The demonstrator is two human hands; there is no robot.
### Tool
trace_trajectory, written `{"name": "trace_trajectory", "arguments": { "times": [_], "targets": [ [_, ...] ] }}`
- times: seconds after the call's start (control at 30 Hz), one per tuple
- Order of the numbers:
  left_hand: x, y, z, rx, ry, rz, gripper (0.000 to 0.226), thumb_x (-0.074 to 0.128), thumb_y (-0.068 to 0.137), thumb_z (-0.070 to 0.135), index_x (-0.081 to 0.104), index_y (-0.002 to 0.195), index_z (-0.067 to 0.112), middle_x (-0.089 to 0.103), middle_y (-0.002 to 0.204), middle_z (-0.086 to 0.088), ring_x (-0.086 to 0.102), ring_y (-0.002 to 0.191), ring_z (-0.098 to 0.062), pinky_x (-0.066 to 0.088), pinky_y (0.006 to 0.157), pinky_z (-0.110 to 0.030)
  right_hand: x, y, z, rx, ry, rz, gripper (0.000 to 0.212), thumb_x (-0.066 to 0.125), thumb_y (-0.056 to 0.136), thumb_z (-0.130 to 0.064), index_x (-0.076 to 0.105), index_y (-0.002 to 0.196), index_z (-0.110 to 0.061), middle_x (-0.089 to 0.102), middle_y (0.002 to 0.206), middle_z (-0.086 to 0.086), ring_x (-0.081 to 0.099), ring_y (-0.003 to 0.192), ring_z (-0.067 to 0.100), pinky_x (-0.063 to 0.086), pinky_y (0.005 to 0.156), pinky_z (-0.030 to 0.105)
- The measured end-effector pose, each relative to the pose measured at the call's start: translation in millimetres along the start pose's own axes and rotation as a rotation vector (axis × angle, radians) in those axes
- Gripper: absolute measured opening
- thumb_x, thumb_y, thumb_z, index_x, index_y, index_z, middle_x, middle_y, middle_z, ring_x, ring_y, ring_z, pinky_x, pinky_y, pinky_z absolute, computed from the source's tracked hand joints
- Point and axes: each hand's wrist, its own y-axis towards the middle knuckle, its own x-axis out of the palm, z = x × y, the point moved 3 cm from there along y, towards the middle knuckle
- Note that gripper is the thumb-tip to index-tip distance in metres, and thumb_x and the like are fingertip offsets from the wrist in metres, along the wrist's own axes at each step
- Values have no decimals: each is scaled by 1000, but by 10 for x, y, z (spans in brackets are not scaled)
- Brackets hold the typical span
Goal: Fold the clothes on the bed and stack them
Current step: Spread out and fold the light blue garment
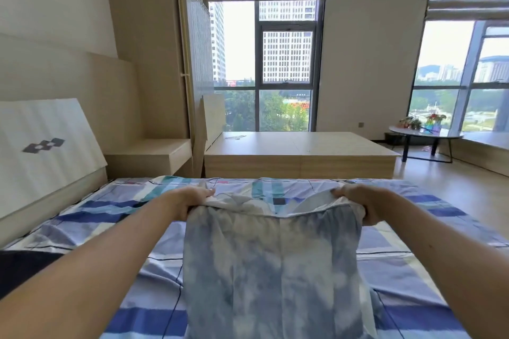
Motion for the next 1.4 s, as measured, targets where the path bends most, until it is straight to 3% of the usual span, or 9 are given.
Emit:
{"name": "trace_trajectory", "arguments": {
  "times": [0.13,0.47,0.57,0.7,0.87,0.97,1.13,1.27,1.4],
  "targets": [
    [-13,-90,-87,39,-163,-93,31,54,102,34,68,108,7,74,94,-16,74,73,-24,62,70,-36,2,81,222,54,3,-53,62,77,79,-54,64,117,-7,74,107,18,72,98,31,59,77,42],
    [298,-187,-56,-26,-166,90,39,38,108,22,55,78,4,63,54,-10,60,38,-16,49,39,-22,524,-223,-52,-73,200,-101,26,49,100,-17,54,75,-12,57,57,5,57,45,15,51,45,21],
    [561,-381,359,301,-219,131,22,51,104,28,53,99,6,61,79,-11,61,56,-18,51,43,-23,811,-500,-452,-241,255,-229,26,50,99,-16,53,74,-12,58,58,8,61,47,17,55,50,25],
    [807,-752,761,688,4,-94,74,78,71,62,64,118,6,73,105,-7,70,95,-21,60,83,-38,1036,-923,-944,-570,158,-231,26,49,101,-16,66,86,-2,71,77,15,70,67,26,62,75,41],
    [533,-789,750,913,95,39,72,91,61,26,58,121,3,67,113,-23,67,105,-34,58,87,-52,820,-1070,-1087,-762,299,-391,36,42,100,-18,69,110,5,71,113,21,70,102,32,54,99,43],
    [421,-791,667,935,36,115,52,78,70,3,57,118,2,68,103,-15,66,92,-23,59,72,-33,575,-1027,-1088,-1002,423,-143,27,58,94,-20,69,114,-5,72,108,11,68,102,24,52,97,40],
    [264,-846,590,847,-239,23,48,67,81,-14,56,126,-2,70,105,-11,69,93,-22,60,76,-33,713,-581,-439,-848,315,-233,132,93,41,-60,29,151,-28,46,147,0,55,125,15,46,101,30],
    [212,-838,515,782,-315,-68,63,75,71,-6,54,131,-1,69,118,-16,68,103,-29,59,85,-38,1165,-456,67,-685,302,-509,93,97,43,-50,59,118,-11,75,108,1,70,102,12,55,85,25],
    [144,-687,265,732,-358,-45,43,72,81,-8,60,119,6,76,100,-1,72,93,-18,60,77,-31,1402,-280,-26,-579,584,-428,44,80,72,-12,65,114,-11,75,106,7,72,96,20,60,82,32]
  ]
}}
